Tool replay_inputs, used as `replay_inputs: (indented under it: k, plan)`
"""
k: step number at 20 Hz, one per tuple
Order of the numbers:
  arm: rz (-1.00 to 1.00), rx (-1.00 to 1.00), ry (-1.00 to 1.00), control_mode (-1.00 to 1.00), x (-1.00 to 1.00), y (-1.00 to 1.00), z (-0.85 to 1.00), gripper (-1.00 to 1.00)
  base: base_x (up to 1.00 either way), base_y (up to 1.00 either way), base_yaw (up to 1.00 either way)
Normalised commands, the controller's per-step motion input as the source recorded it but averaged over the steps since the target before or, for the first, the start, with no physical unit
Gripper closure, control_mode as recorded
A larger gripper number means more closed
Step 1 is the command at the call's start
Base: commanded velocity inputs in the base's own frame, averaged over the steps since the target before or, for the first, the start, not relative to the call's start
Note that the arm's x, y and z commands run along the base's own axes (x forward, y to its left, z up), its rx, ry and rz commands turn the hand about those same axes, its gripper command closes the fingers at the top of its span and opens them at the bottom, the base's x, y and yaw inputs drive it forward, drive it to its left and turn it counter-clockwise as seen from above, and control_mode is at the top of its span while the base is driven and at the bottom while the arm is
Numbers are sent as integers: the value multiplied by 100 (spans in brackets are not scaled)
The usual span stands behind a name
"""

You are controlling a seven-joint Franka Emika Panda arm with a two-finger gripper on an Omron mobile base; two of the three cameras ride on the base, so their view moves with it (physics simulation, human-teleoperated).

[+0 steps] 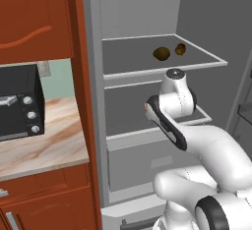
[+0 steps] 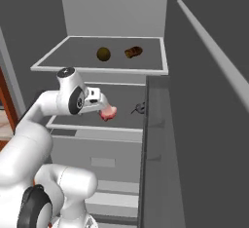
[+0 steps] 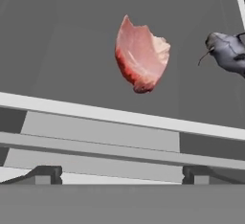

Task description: Gather the sweet potato and avocado from the fridge and place them on a tray on the dining counter. Then gather the steak and fish from the fridge and place them on the other tray.

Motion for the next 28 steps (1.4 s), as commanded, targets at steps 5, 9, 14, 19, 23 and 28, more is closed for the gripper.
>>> replay_inputs:
  k: [5,9,14,19,23,28]
  plan:
    - [0,0,-2,-100,7,-1,-26,-100,0,0,0]
    - [0,-1,-8,-100,13,0,-1,-100,0,0,0]
    - [0,0,-6,-100,13,0,0,-100,0,0,0]
    - [1,0,-1,-100,27,-1,-2,-100,0,0,0]
    - [2,0,1,-100,41,-12,-5,-100,0,0,0]
    - [4,0,6,-100,41,-14,-19,-100,0,0,0]
